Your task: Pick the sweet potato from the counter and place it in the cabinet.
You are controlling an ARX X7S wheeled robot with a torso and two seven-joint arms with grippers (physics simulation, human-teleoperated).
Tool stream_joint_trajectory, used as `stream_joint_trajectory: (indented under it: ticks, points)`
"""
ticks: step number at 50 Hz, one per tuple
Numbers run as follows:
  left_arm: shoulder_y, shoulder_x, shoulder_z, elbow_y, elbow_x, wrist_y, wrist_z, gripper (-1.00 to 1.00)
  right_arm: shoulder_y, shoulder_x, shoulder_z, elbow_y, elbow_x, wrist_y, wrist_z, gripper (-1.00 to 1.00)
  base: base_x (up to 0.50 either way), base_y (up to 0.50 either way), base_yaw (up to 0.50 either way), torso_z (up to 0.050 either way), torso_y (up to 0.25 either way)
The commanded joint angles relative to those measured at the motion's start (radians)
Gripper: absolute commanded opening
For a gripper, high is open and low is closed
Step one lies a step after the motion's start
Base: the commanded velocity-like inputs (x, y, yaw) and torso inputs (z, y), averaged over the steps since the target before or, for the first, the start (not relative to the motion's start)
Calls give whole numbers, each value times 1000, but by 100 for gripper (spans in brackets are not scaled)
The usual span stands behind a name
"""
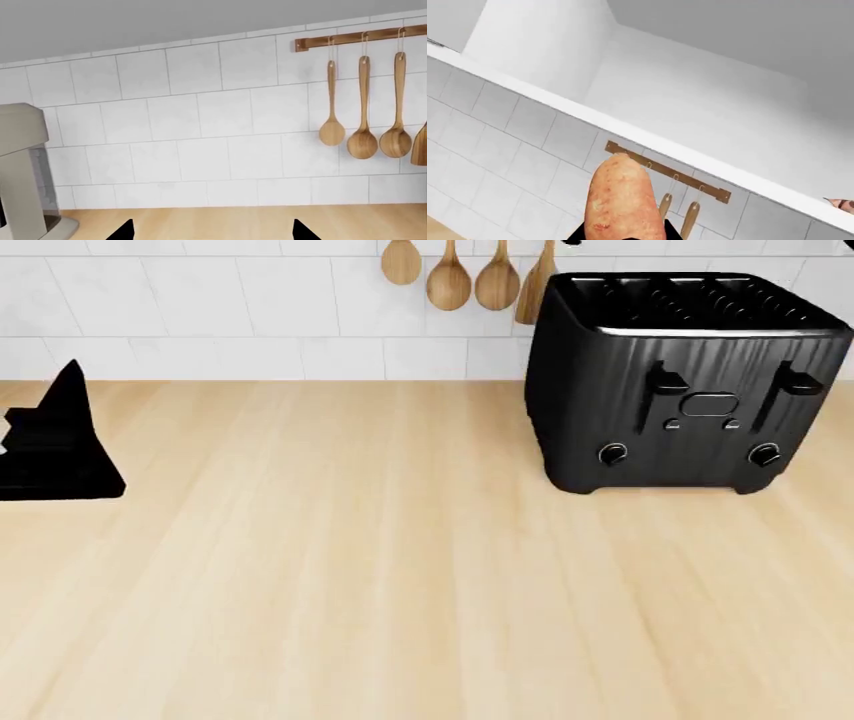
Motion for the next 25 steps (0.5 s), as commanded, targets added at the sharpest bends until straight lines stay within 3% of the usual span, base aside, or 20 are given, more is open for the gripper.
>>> stream_joint_trajectory:
  ticks: [1, 25]
  points:
    - [-6, 6, 17, 0, 19, 1, 11, 100, 100, -47, -53, 87, -231, 11, -163, -100, 0, 0, 3, 0, 0]
    - [4, -14, 12, 12, -10, 21, -2, 100, 255, -199, -364, 634, -707, -190, -583, -100, 0, 0, 0, 0, 0]
